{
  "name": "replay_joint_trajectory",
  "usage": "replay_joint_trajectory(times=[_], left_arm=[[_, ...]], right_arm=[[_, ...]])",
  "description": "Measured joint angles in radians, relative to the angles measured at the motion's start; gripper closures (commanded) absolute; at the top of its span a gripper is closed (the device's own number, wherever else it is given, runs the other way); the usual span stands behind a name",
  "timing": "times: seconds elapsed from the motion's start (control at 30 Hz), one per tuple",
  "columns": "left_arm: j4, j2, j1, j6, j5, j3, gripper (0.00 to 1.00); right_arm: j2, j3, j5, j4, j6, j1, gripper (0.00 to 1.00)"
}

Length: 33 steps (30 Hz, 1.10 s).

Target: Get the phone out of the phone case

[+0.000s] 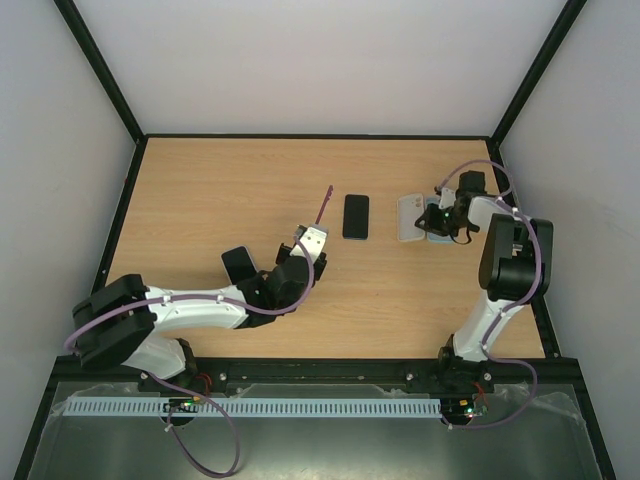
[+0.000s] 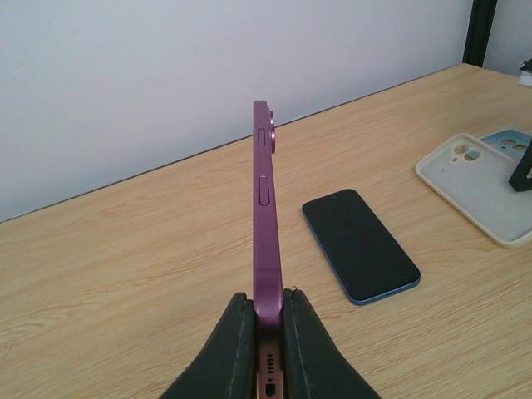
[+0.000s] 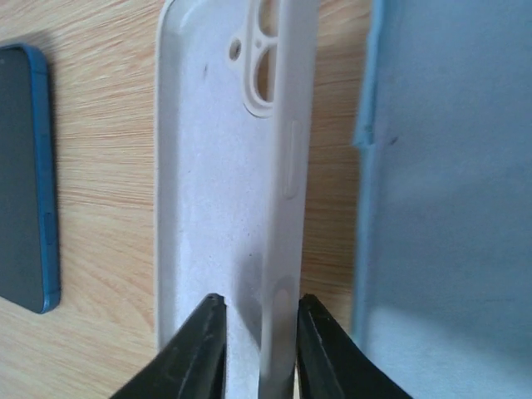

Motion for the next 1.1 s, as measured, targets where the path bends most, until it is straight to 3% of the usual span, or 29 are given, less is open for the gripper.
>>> replay_joint_trajectory(times=[0.2, 0.47, 0.77, 0.93, 1.1], left_arm=[[-0.001, 0.025, 0.005, 0.002, 0.0, 0.0, 0.97], [-0.026, 0.121, 0.032, 0.055, -0.029, 0.032, 0.97], [-0.017, 0.325, 0.07, 0.265, -0.106, 0.154, 0.97], [0.025, 0.485, 0.076, 0.455, -0.167, 0.25, 0.97], [-0.025, 0.573, 0.091, 0.523, -0.169, 0.34, 0.97]], right_arm=[[-0.003, -0.007, 0.064, 0.013, 0.015, -0.029, 0.55], [-0.154, -0.043, 0.103, -0.004, -0.023, -0.048, 0.51], [-0.48, -0.141, -0.062, -0.003, 0.029, -0.053, 0.47], [-0.504, -0.189, -0.076, 0.009, 0.053, -0.053, 0.46], [-0.528, -0.235, -0.09, 0.038, 0.057, -0.053, 0.46]])
